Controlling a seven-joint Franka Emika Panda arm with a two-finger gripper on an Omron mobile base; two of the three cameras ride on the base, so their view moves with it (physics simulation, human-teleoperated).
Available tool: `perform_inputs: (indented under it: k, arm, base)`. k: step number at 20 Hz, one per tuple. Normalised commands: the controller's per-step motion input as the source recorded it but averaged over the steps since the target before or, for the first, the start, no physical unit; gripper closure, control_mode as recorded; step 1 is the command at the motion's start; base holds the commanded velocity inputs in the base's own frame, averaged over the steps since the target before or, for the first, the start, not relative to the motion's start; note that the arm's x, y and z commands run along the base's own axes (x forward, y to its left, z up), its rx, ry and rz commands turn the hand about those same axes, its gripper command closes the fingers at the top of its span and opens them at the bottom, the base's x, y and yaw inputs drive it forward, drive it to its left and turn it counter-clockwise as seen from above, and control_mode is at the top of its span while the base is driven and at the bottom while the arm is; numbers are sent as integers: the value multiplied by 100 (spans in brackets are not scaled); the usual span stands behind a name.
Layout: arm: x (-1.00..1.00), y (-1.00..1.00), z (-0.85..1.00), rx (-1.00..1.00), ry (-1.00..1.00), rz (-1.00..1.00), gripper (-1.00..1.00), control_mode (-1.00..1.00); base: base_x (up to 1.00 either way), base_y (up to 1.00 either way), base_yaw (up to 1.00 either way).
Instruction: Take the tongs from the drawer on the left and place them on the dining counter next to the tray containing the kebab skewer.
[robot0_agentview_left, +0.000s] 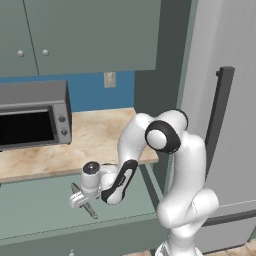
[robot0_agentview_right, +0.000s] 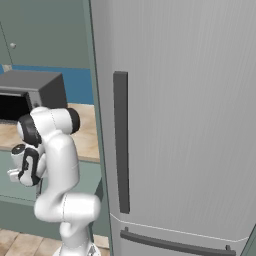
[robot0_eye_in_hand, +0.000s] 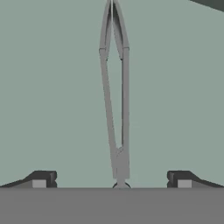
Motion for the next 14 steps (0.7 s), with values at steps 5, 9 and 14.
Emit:
perform_inputs:
  k: [5,9,14]
  arm:
    - [0,0,-1,0,0,0,-100,-100]
    - [0,0,-13,0,0,0,-100,-100]
    - [8,0,-16,0,0,0,-100,-100]
  base:
    - [0,0,0]
    - [0,0,0]
    - [0,0,0]
